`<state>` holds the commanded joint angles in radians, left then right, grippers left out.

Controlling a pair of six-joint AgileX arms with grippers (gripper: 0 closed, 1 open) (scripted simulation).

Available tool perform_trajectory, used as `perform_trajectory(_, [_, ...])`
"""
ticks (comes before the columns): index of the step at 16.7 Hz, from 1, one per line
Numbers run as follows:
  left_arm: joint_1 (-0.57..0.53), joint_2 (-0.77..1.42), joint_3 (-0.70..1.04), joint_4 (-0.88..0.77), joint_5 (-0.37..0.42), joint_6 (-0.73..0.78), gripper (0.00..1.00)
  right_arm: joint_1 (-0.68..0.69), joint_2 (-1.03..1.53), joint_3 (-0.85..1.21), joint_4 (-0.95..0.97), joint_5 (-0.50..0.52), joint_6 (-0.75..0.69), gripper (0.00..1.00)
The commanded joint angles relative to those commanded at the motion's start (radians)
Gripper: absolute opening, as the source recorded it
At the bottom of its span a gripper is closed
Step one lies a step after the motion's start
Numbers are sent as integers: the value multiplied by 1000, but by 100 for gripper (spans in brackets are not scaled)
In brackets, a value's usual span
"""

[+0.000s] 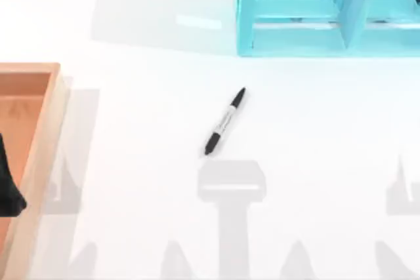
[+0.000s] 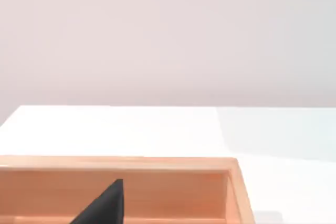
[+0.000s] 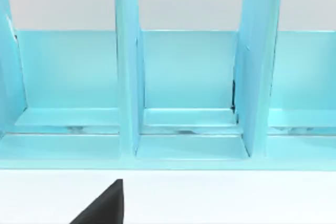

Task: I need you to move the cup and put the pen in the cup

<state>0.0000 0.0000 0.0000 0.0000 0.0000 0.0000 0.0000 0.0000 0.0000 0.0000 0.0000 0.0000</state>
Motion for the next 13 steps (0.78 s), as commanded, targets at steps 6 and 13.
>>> perform_trajectory(6, [17,106,103,-99,0,18,100,0,0,0,0,0,0,100])
perform_trajectory(13, [89,655,582,-513,-1,96,100,0,0,0,0,0,0,100])
